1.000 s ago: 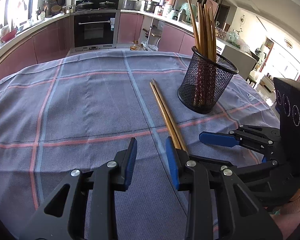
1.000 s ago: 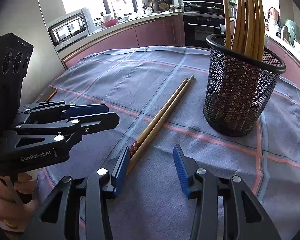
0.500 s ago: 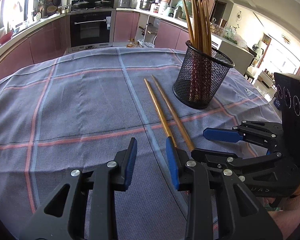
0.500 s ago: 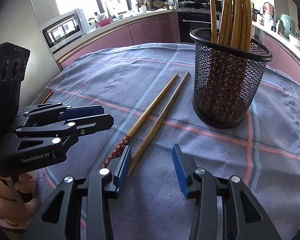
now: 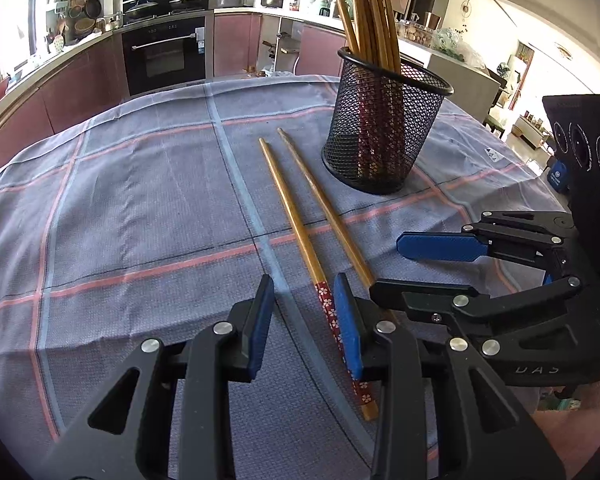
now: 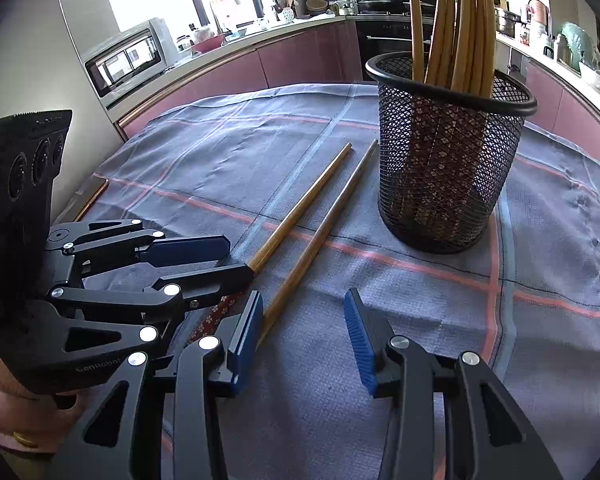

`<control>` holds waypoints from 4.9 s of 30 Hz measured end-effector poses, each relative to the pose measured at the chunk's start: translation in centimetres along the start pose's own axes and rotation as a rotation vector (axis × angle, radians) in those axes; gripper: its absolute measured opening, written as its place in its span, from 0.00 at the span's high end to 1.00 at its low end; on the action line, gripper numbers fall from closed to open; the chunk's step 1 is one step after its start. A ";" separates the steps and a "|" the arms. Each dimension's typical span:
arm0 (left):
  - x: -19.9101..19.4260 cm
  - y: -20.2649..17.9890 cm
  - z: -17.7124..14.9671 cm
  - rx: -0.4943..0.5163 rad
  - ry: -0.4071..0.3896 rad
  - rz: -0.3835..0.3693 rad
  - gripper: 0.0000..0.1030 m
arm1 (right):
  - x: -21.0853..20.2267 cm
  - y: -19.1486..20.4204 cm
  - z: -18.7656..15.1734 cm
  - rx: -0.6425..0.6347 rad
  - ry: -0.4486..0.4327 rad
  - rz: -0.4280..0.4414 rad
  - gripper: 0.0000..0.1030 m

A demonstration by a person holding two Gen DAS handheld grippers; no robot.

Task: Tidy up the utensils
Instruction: 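Grasp one remaining chopstick with the left tool while the right tool grasps the other, then raise the held chopsticks from the cloth with both tools, then lift both held chopsticks upright and carry them above the mesh cup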

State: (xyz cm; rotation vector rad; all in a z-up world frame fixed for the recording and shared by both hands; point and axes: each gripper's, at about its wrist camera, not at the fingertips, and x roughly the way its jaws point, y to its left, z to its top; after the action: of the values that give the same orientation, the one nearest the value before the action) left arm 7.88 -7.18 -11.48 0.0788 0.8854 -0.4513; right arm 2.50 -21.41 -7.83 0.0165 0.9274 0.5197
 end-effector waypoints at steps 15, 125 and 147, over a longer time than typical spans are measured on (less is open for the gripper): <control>0.0 0.1 -0.1 -0.034 0.002 0.019 0.78 | 1.5 -0.7 2.8 0.040 -0.035 -0.012 0.69; -4.2 0.0 3.0 -0.087 -0.108 0.007 0.93 | -4.6 -1.0 2.2 0.069 -0.179 0.098 0.94; -7.0 -0.4 3.3 -0.098 -0.155 -0.088 0.93 | -7.9 -2.0 2.1 0.097 -0.274 0.130 0.94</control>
State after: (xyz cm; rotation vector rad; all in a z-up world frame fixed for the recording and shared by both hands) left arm 6.30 -5.92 -4.00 -0.0851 0.7591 -0.4889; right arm 1.13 -26.18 -1.07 0.2318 0.6849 0.5767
